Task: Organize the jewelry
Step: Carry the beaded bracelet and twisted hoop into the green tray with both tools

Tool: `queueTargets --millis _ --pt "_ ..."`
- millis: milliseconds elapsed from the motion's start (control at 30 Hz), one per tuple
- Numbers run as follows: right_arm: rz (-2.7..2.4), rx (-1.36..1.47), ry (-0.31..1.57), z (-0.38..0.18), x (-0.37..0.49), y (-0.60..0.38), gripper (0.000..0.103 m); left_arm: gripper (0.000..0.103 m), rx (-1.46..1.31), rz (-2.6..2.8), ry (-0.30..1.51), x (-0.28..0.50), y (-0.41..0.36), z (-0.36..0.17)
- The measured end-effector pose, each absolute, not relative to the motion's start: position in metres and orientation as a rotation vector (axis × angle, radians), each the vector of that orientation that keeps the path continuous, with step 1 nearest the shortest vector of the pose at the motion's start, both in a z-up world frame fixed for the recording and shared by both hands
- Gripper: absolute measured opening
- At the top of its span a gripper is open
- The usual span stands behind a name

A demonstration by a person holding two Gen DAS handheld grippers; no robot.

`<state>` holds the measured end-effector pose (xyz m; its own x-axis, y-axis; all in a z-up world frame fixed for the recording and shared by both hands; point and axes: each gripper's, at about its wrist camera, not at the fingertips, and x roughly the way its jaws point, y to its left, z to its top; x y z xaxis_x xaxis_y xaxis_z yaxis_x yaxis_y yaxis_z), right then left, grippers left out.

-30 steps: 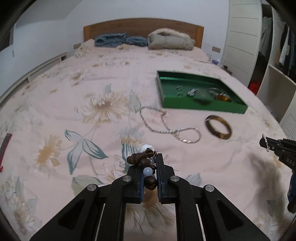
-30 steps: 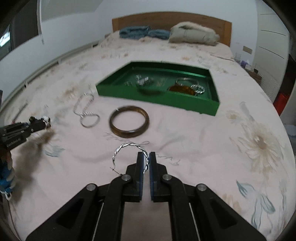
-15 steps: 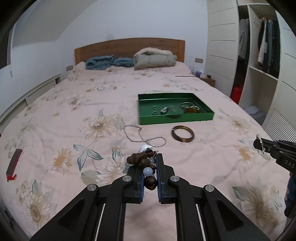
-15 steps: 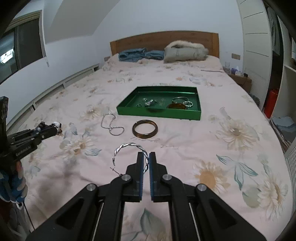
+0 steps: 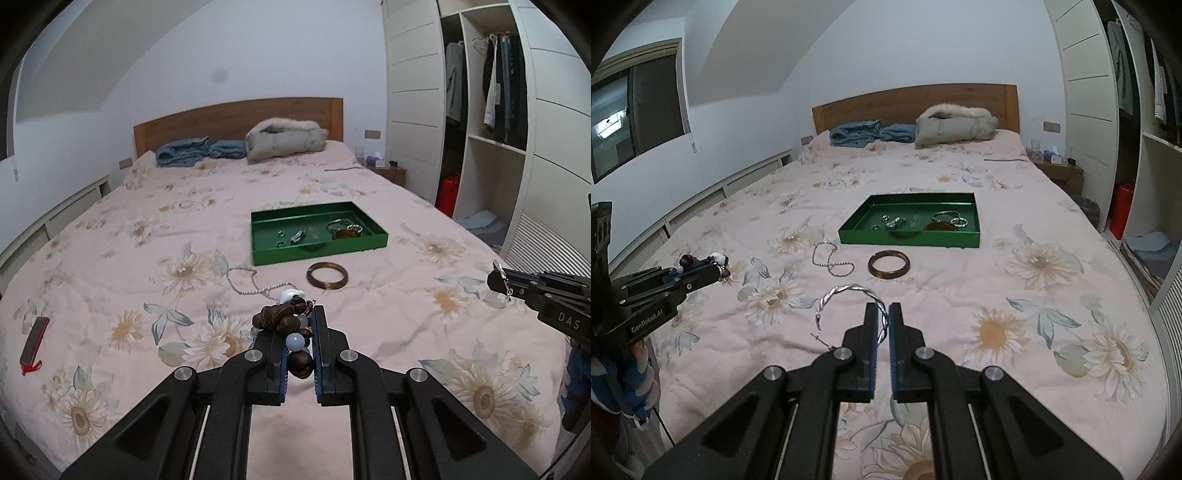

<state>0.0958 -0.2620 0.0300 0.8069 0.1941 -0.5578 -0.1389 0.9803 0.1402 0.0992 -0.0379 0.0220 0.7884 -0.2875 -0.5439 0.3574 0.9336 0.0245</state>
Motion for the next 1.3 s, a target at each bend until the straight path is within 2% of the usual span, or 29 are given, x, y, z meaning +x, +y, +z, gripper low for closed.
queueTargets --millis 467,800,1067,1300 --pt "0.172 0.084 0.514 0.071 0.107 -0.27 0.005 0.01 0.153 -0.362 0.489 0.121 -0.069 0.055" --pt "0.142 0.061 0.444 0.112 0.146 -0.286 0.005 0.01 0.198 -0.341 0.421 0.171 -0.1 0.084" --pt "0.114 0.075 0.413 0.137 0.204 -0.31 0.005 0.01 0.209 -0.331 0.459 0.245 -0.115 0.093" --pt "0.12 0.142 0.473 0.107 0.286 -0.32 0.005 0.01 0.258 -0.294 0.541 0.334 -0.135 0.064"
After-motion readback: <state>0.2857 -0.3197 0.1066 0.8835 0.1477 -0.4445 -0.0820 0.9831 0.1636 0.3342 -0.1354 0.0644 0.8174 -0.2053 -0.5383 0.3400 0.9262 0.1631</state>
